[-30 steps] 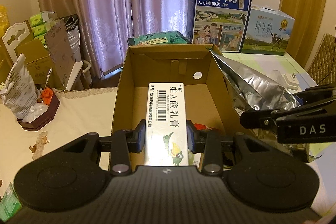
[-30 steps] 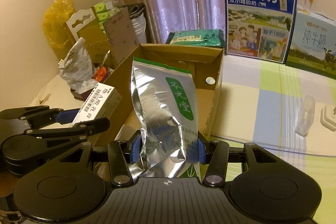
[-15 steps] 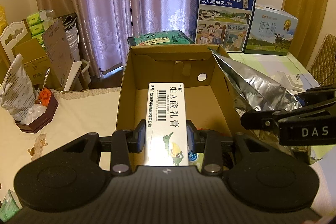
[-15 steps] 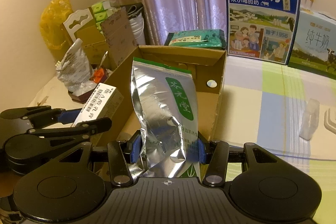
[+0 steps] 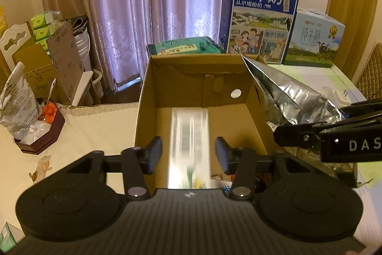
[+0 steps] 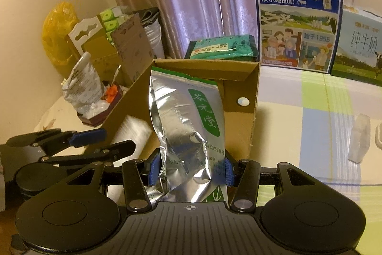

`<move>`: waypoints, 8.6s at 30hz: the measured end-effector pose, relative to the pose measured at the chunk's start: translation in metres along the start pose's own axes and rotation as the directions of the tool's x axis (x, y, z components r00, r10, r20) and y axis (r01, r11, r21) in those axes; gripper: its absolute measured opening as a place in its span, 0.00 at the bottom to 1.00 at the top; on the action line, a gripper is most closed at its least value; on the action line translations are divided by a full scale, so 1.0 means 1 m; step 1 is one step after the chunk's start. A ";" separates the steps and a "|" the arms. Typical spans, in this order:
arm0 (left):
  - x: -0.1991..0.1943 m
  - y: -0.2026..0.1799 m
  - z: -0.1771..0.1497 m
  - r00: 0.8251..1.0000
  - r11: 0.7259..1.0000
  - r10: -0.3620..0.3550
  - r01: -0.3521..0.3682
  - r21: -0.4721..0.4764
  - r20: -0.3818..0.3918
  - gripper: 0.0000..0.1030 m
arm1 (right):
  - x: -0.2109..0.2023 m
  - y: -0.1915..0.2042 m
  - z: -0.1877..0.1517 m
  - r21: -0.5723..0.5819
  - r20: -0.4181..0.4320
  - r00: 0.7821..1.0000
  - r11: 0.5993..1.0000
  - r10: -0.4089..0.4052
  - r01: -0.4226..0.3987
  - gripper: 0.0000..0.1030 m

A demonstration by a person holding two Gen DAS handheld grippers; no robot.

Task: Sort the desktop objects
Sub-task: 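Open left gripper to drop the cream box while right gripper releases the foil bag, then move left gripper to the clear plastic case while right gripper approaches the white plug, then close left gripper on the clear case while right gripper grasps the white plug, then lift the clear case and white plug and carry them to the cardboard box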

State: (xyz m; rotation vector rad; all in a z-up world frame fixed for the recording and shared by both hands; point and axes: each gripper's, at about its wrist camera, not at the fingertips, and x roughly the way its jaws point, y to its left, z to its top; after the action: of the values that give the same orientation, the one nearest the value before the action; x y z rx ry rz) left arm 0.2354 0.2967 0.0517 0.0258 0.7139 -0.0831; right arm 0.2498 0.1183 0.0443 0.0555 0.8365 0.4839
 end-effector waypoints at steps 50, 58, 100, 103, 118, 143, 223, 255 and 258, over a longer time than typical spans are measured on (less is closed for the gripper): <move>-0.156 -0.071 -0.074 0.998 0.997 0.066 -0.066 -0.030 -0.001 0.99 | -0.149 -0.038 -0.113 0.104 -0.016 0.997 0.992 -0.072 0.073 0.98; -0.167 -0.109 -0.069 0.999 1.000 0.018 -0.019 0.014 0.026 0.99 | -0.175 -0.090 -0.130 0.164 -0.013 0.988 0.975 -0.152 0.152 0.98; -0.079 -0.273 -0.065 0.973 0.967 -0.196 0.213 0.141 -0.123 0.99 | -0.227 -0.252 -0.160 0.398 -0.019 0.940 0.860 -0.341 0.320 0.98; -0.073 -0.278 -0.064 0.971 0.965 -0.199 0.217 0.148 -0.129 0.99 | -0.224 -0.257 -0.157 0.399 -0.019 0.940 0.860 -0.341 0.320 0.98; -0.038 -0.304 -0.047 0.967 0.954 -0.213 0.237 0.186 -0.140 0.98 | -0.201 -0.275 -0.140 0.366 -0.018 0.938 0.871 -0.346 0.328 0.98; 0.094 -0.327 0.018 0.986 0.968 -0.165 0.168 0.186 -0.028 0.93 | -0.107 -0.346 -0.077 0.197 0.091 0.944 0.935 -0.316 0.294 0.98; 0.028 -0.333 -0.134 0.973 0.965 -0.216 0.225 0.133 -0.075 0.25 | -0.133 -0.253 -0.221 -0.005 0.030 0.945 0.946 -0.324 0.325 0.63; 0.035 -0.333 -0.139 0.979 0.970 -0.182 0.194 0.148 -0.087 0.28 | -0.136 -0.246 -0.229 0.126 0.067 0.905 0.903 -0.420 0.410 0.62; 0.035 -0.334 -0.141 0.979 0.968 -0.184 0.196 0.155 -0.092 0.26 | -0.135 -0.245 -0.229 0.118 0.071 0.904 0.903 -0.423 0.413 0.60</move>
State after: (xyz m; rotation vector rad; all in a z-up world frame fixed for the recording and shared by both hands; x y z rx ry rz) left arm 0.1412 -0.0312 -0.0756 0.1184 0.7841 -0.3261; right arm 0.1025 -0.1909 -0.0732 -0.0102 0.7520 0.0317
